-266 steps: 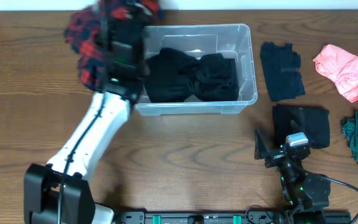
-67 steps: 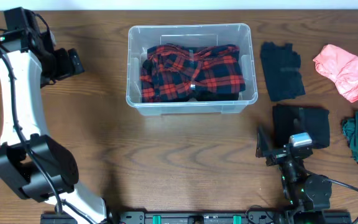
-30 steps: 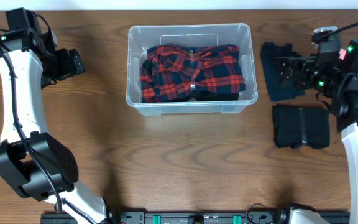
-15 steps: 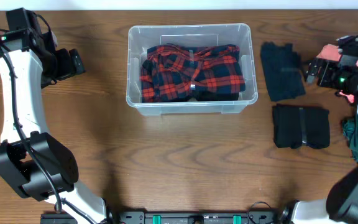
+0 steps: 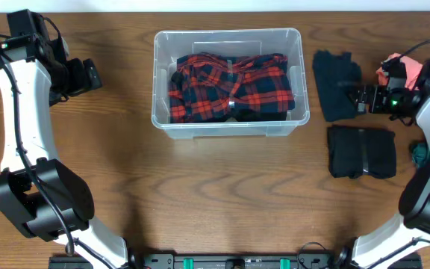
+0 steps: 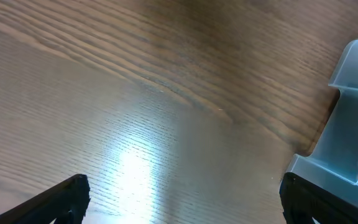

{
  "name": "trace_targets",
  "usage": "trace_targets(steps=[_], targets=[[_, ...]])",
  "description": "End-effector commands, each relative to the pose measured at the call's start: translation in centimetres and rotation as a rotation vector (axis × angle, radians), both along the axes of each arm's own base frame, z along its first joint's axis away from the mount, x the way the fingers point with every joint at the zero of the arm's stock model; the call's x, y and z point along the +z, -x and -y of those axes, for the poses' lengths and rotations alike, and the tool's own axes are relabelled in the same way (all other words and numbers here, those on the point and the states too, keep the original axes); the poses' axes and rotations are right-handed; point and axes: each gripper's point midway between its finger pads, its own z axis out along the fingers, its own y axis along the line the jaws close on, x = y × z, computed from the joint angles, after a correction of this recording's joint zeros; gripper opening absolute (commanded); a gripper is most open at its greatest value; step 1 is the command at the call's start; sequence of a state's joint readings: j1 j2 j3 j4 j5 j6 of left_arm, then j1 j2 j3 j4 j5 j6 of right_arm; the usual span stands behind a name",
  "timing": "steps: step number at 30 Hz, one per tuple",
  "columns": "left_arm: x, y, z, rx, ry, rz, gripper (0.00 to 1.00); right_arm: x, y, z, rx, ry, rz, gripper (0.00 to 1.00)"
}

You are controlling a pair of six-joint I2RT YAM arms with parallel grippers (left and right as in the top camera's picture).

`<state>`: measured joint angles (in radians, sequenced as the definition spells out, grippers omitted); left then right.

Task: Pack container
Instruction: 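Reach the right gripper to the dark green garment and grasp it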

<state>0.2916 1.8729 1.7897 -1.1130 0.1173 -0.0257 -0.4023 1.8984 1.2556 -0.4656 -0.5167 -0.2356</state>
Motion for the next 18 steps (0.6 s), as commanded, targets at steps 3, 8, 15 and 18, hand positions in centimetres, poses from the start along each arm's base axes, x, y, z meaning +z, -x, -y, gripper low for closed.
trace_targets(steps=[3, 8, 15, 18], targets=[[-0.2, 0.1, 0.0, -0.001, 0.003, -0.004, 0.98, -2.3, -0.5, 1.2, -0.103, -0.029, -0.063, 0.91], [-0.2, 0.1, 0.0, -0.001, 0.003, -0.004, 0.98, -4.6, -0.6, 1.3, -0.128, -0.050, -0.099, 0.88], [-0.2, 0.1, 0.0, -0.001, 0.003, -0.004, 0.98, -6.1, -1.1, 0.7, -0.160, -0.095, -0.120, 0.72], [-0.2, 0.1, 0.0, -0.001, 0.003, -0.004, 0.98, -6.0, -1.5, 0.2, -0.166, -0.112, -0.116, 0.62]])
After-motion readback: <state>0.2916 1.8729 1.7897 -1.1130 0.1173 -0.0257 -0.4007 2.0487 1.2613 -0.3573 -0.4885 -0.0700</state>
